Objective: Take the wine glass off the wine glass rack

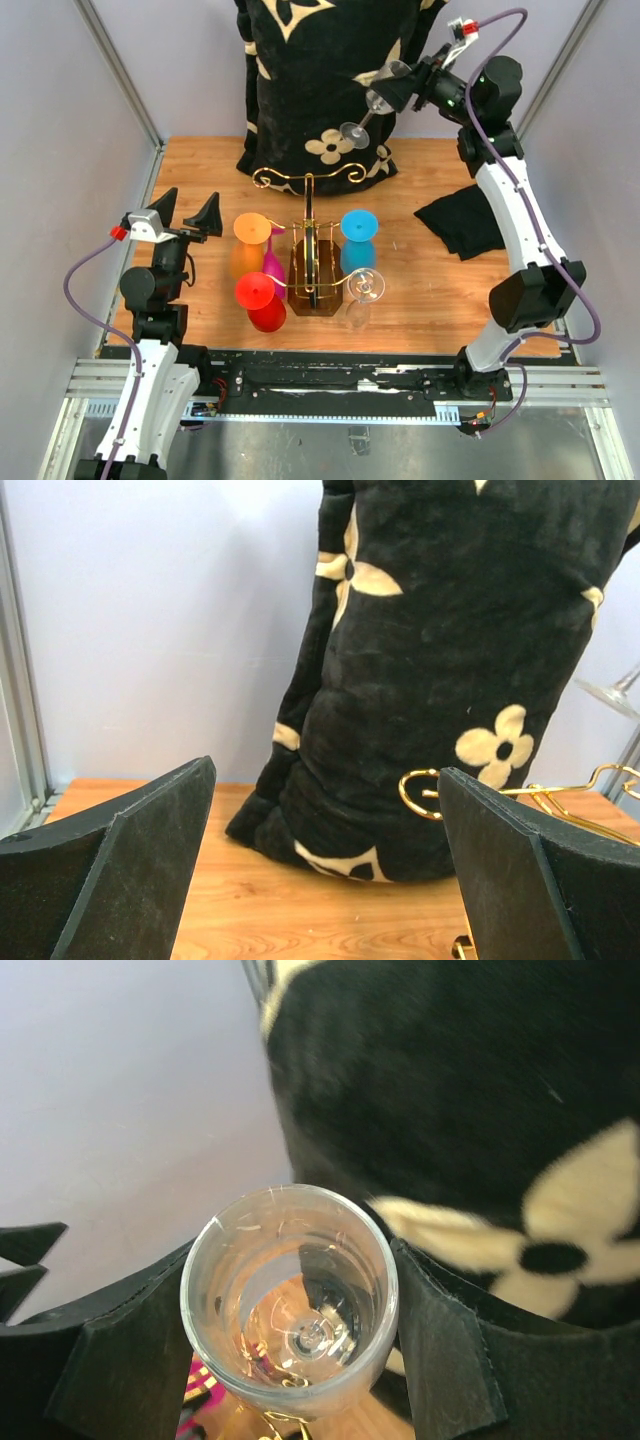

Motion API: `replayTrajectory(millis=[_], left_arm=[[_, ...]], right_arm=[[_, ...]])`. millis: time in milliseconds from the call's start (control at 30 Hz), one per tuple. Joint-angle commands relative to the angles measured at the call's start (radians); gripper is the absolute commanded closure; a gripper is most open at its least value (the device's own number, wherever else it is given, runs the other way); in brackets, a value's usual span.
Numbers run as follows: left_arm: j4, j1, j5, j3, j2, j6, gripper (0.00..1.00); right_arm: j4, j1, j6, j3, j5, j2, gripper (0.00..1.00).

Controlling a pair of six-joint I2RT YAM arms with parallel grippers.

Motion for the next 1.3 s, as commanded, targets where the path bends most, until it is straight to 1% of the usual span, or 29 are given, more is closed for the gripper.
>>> replayTrajectory(millis=[0, 67, 167, 267, 333, 567, 733, 867, 967, 1067, 1167, 1200, 1233, 1267], left_arm=[[-0.013, -0.015, -0.022, 0.022, -0.004, 0.045, 0.00], [-0.014, -0.015, -0.025, 0.016, -0.005, 0.048, 0.00], [-0.016, -0.015, -0.037, 0.004, -0.008, 0.049, 0.00], [-0.007, -0.015, -0.050, -0.009, -0.011, 0.047, 0.00], [-0.007, -0.015, -0.053, -0.014, -0.014, 0.047, 0.00], [-0.033, -0.015, -0.058, -0.002, -0.018, 0.066, 0.00], [-0.030, -0.015, -0.065, -0.008, -0.016, 0.075, 0.00], [-0.026, -0.015, -0.084, -0.018, -0.016, 0.092, 0.00], [-0.035, -0.015, -0.107, -0.021, -0.020, 0.103, 0.00], [-0.031, -0.015, -0.120, -0.029, -0.027, 0.114, 0.00], [-0.022, -0.015, -0.126, -0.039, -0.027, 0.117, 0.00], [-0.019, -0.015, -0.123, -0.042, -0.026, 0.116, 0.00], [-0.016, -0.015, -0.122, -0.044, -0.025, 0.114, 0.00], [-0.014, -0.015, -0.121, -0.046, -0.023, 0.114, 0.00]], right_arm=[[0.022, -0.096, -0.066, -0.113, -0.010, -0.078, 0.55], [-0.021, -0.127, -0.134, -0.170, 0.013, -0.109, 0.55], [-0.086, -0.156, -0.245, -0.241, 0.086, -0.138, 0.54], [-0.118, -0.165, -0.322, -0.291, 0.145, -0.122, 0.54], [-0.110, -0.164, -0.359, -0.319, 0.183, -0.095, 0.54], [0.000, -0.162, -0.480, -0.404, 0.390, 0.029, 0.55], [0.131, -0.162, -0.546, -0.439, 0.531, 0.136, 0.55], [0.225, -0.160, -0.569, -0.423, 0.593, 0.233, 0.55], [0.257, -0.159, -0.578, -0.388, 0.631, 0.315, 0.55], [0.316, -0.158, -0.574, -0.403, 0.657, 0.353, 0.55], [0.409, -0.153, -0.577, -0.462, 0.701, 0.357, 0.52], [0.419, -0.151, -0.575, -0.474, 0.711, 0.358, 0.44], [0.426, -0.151, -0.573, -0.484, 0.720, 0.357, 0.41], [0.433, -0.152, -0.572, -0.496, 0.730, 0.357, 0.40]])
